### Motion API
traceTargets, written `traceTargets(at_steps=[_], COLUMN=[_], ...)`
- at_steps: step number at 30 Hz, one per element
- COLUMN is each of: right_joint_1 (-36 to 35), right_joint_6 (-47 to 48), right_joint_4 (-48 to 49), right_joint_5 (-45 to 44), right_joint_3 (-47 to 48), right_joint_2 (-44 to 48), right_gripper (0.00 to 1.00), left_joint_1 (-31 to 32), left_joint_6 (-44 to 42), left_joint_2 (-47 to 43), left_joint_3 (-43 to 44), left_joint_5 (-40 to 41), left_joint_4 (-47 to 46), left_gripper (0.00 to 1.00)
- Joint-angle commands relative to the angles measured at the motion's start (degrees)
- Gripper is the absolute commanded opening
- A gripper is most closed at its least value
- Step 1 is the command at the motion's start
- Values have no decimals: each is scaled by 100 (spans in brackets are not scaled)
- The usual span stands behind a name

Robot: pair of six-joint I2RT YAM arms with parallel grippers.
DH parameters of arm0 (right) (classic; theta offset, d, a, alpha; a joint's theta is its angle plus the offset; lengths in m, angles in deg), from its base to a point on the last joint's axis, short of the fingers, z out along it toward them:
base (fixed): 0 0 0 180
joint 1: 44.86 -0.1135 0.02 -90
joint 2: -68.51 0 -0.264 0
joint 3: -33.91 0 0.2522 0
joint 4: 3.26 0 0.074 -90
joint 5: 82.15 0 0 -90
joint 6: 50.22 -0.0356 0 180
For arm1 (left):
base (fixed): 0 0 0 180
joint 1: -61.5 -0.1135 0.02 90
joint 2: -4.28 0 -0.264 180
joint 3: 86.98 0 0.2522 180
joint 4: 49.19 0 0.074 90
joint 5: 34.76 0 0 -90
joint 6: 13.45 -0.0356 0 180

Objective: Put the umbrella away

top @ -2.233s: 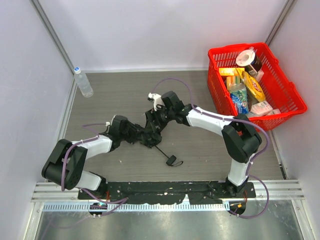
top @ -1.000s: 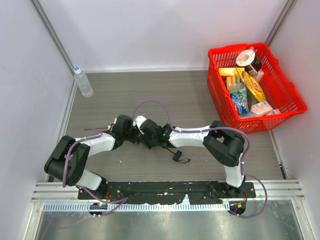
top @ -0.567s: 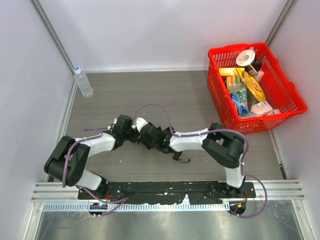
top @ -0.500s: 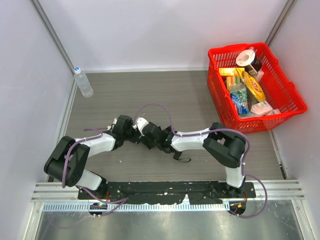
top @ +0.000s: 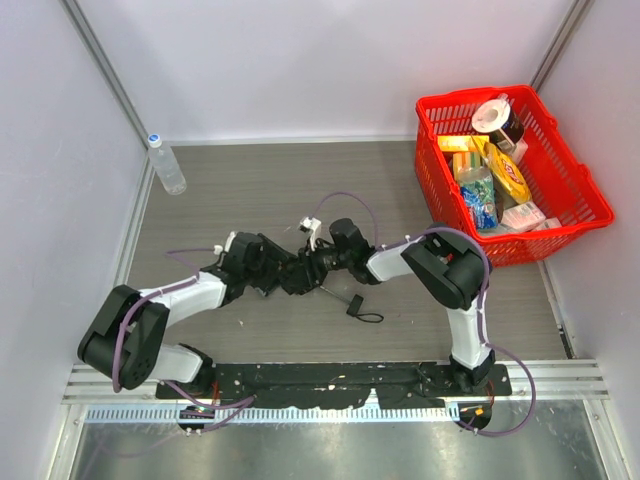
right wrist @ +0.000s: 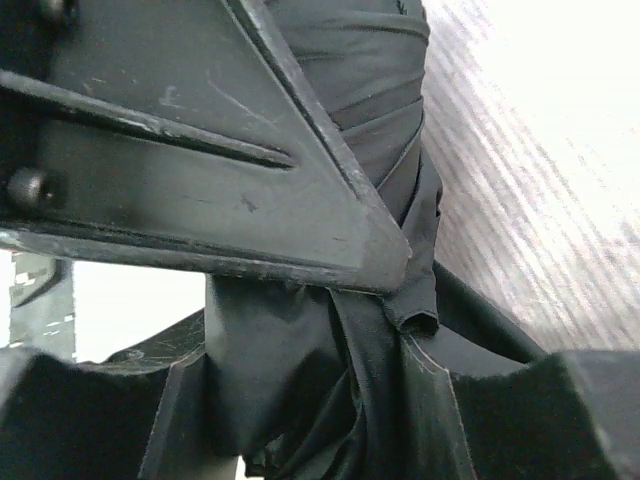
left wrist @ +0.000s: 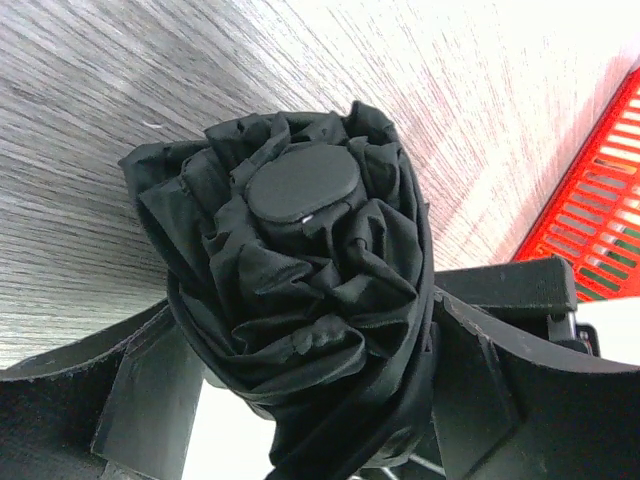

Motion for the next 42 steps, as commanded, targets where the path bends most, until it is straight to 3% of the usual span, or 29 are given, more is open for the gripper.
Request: traceTargets(at_steps=[1, 6, 10, 14, 15, 17, 18, 22, 23, 28, 35, 39, 40, 42], right_joint_1=[67, 217, 139, -2, -29, -116, -204, -512, -625, -1276, -2032, -2252, -2279, -2288], right_joint_6=[-1178, -1215, -680, -107, 59, 314, 359, 482, 482, 727, 1106, 1378, 1405, 1414], right_joint_4=[495, 338, -452, -1418, -1777, -2305, -2430, -2958, -2985, -3073, -2599, -2309, -2256, -2125], right_joint_5=[1768, 1813, 1409, 646, 313, -214, -452, -1709, -1807, -3088, -5917, -6790, -6913, -7318], right_joint_3=[-59, 20, 213, 433, 495, 635, 714, 917, 987, 1119, 953, 1013, 1022, 988], right_joint_2=[-371, -521, -407, -214, -187, -73, 58, 437, 550, 753, 481, 235, 157, 34], right_gripper=[1, 1, 1, 3, 8, 18, 27, 46, 56, 78, 79, 72, 70, 50], left_joint_1=[29, 38, 11, -85, -94, -85, -85, -85, -85, -85, -85, -42, -33, -6], left_joint_6=[-738, -1107, -1117, -1064, -1037, -950, -897, -669, -546, 25, 597, 913, 957, 1028], left_joint_2=[275, -22, -112, 362, 433, 530, 548, 566, 574, 627, 434, 302, 250, 127], left_joint_3=[-181, -120, -269, -278, -269, -278, -304, -357, -348, -85, -32, -76, -58, -49], left_joint_5=[569, 1000, 1010, 553, 483, 368, 342, 131, 87, -194, -669, -941, -977, -1012], left_joint_4=[1113, 1508, 1255, 780, 701, 586, 534, 445, 489, 1287, 1430, 1465, 1491, 1596], left_gripper=[82, 81, 69, 31, 16, 4, 0, 0, 0, 0, 0, 0, 0, 0])
